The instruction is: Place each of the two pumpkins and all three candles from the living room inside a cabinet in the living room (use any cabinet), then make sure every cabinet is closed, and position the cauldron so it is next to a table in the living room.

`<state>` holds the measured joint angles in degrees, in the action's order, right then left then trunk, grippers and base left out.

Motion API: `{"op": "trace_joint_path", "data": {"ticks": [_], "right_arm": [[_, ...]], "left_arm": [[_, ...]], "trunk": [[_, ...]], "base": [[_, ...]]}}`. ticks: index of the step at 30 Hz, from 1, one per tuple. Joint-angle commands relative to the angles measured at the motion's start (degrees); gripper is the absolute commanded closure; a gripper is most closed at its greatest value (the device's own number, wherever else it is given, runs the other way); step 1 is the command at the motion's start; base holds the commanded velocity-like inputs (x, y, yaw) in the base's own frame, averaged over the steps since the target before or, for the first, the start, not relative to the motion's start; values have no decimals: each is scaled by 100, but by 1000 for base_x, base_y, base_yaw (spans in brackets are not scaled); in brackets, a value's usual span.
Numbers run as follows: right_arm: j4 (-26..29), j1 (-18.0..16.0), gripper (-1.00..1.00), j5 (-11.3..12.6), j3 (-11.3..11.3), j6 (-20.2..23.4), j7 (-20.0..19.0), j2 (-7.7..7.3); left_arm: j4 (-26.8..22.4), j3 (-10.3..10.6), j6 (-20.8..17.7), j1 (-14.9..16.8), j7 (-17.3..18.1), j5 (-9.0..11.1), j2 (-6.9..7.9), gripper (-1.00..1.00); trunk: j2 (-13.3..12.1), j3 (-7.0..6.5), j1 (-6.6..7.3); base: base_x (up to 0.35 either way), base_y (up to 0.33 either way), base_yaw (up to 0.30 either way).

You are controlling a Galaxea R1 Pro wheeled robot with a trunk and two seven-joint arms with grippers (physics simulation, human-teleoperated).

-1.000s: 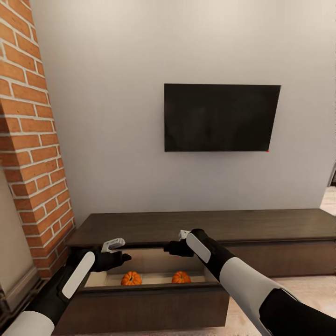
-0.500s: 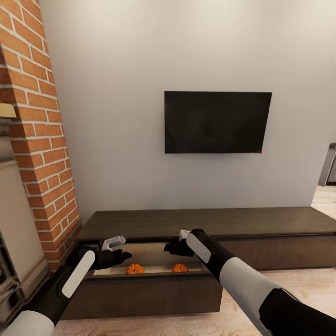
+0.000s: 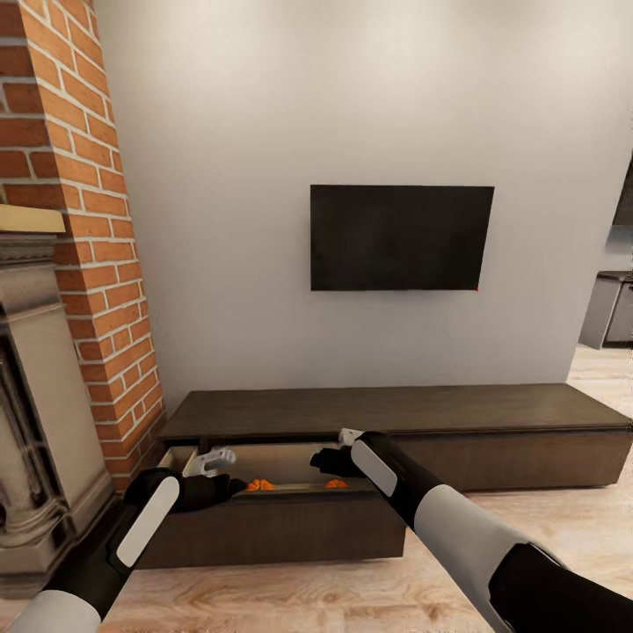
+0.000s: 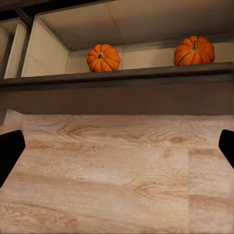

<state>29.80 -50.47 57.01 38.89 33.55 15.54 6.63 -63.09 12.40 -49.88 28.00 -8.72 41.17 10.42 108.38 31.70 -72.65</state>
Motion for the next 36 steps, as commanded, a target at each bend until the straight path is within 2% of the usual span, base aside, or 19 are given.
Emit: {"op": "trace_joint_path", "data": {"ticks": [1, 3, 5, 10, 13, 19, 21, 26, 30, 36], "right_arm": [[9, -6, -100, 59, 31, -1, 54, -5], [9, -5, -100, 62, 31, -68, 54, -10], [-11, 0, -100, 63, 48, -187, 54, -8], [-55, 7, -100, 70, 332, -470, 54, -31], [-65, 16, -100, 74, 418, -669, 54, -42], [-70, 23, -100, 69, 544, -1004, 54, -47], [-70, 33, -100, 66, 663, -1161, 54, -42], [-93, 91, -100, 81, 877, -1806, 54, -23], [-101, 102, -100, 87, 903, -2127, 54, -5], [-306, 102, -100, 82, 922, -2217, 54, 7]], "left_arm": [[5, 16, 4, 4, -74, 19, 5, -100], [24, 17, 129, 4, -167, -156, -1, -100], [35, 25, 286, 4, -213, -237, -11, -100], [149, 41, 469, -7, -241, -293, -21, -100], [323, 58, 681, -11, -243, -301, -24, -100], [753, 293, 1331, -18, -240, -293, -23, -100], [828, 398, 1515, -29, -237, -300, -22, -100], [1182, 604, 2108, -100, -227, -291, -25, -100], [1289, 654, 2221, -137, -233, -292, -16, -100], [1247, 723, 2247, -185, -225, -323, -8, -100]], "trunk": [[-38, -12, 27], [-118, -48, 71], [-198, -83, 114], [-399, -173, 224], [-519, -227, 290], [-759, -335, 422], [-840, -371, 466], [-1040, -460, 576], [-1201, -532, 664], [-1401, -622, 773]], "base": [[-338, 0, 0], [-338, 0, 0], [-338, 0, 0], [-313, 0, 0], [-213, 0, 0], [-45, 0, 0], [-7, 0, 0], [-1, 0, 0], [0, 0, 0], [0, 0, 0]]}}
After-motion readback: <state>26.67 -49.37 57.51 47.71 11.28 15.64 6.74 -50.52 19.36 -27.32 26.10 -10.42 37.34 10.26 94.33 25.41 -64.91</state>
